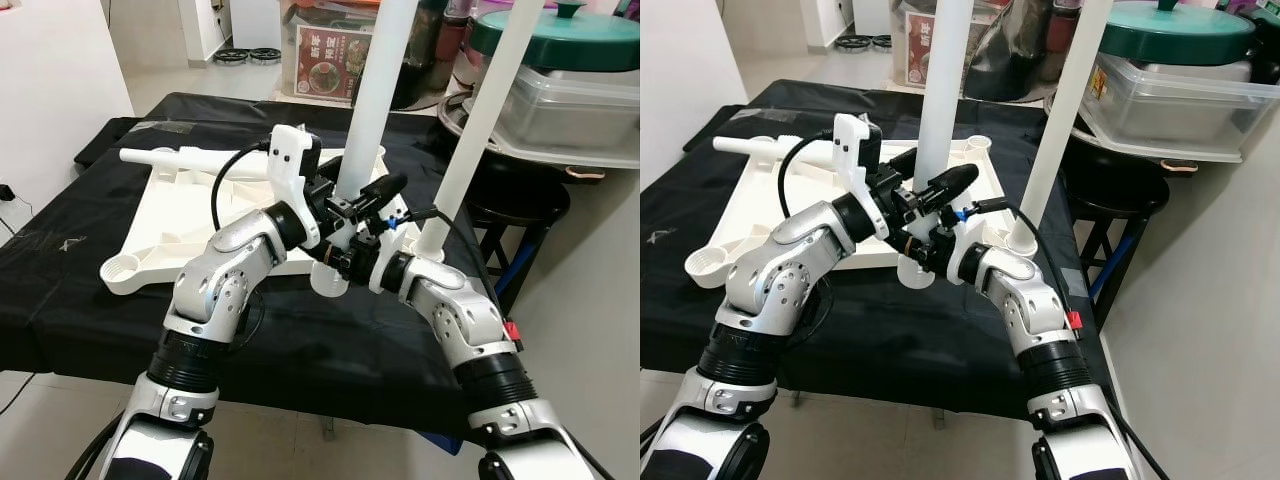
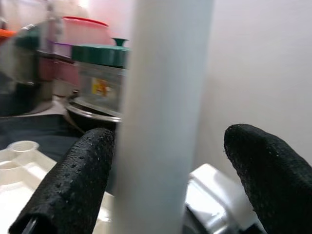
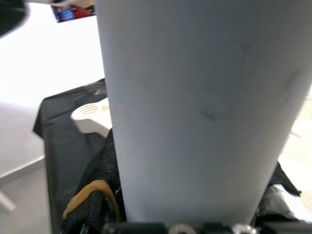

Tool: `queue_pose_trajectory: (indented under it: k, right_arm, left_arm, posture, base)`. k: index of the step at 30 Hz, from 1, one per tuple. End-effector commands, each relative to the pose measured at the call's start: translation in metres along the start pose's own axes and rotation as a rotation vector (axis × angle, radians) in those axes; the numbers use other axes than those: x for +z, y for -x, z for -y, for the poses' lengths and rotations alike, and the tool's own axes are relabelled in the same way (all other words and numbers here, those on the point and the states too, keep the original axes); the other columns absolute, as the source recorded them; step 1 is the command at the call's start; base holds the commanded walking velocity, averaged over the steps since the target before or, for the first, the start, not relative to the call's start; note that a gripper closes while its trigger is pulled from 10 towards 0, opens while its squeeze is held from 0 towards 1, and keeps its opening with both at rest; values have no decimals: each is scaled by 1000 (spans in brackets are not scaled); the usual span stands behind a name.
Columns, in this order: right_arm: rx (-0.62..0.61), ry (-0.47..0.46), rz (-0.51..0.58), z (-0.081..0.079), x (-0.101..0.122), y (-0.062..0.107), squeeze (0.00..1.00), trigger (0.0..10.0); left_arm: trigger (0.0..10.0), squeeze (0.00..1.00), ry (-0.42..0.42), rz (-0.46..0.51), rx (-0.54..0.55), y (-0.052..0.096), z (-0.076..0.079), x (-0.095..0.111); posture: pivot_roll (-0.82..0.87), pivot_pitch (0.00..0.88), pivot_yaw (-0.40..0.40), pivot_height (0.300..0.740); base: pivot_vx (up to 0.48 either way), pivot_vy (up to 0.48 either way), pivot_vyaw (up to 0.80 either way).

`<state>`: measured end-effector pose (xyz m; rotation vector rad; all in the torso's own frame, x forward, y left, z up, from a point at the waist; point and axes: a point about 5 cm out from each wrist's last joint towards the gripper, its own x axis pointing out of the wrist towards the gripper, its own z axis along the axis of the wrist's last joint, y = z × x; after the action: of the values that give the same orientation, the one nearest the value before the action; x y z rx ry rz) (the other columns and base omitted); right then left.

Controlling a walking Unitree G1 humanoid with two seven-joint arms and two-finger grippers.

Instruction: Building children table

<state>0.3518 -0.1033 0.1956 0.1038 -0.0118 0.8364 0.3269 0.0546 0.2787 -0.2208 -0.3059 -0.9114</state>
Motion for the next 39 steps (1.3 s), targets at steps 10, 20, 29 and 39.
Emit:
queue_pose_trajectory:
  k: [10, 20, 29, 39]
  right_arm:
    - [-133, 12, 129, 19, 23, 1, 0, 0]
    - [-223, 73, 260, 27, 68, 3, 0, 0]
    - [-151, 96, 289, 17, 77, -1, 0, 0]
    - [22, 78, 241, -10, 61, -5, 0, 0]
  left_arm:
    - [10000, 0, -114, 116, 242, 18, -34, 32]
    - [10000, 0, -232, -134, 128, 44, -19, -10]
    - [10000, 0, -182, -297, 32, 65, 3, -56]
    - [10000, 1000, -365, -276, 162, 62, -18, -54]
  posture:
    - [107, 17, -65, 740]
    - [109, 31, -65, 740]
    - [110, 40, -67, 740]
    - [106, 46, -60, 740]
  base:
    - [0, 0, 0]
    - [0, 0, 0]
    - [0, 0, 0]
    - [0, 0, 0]
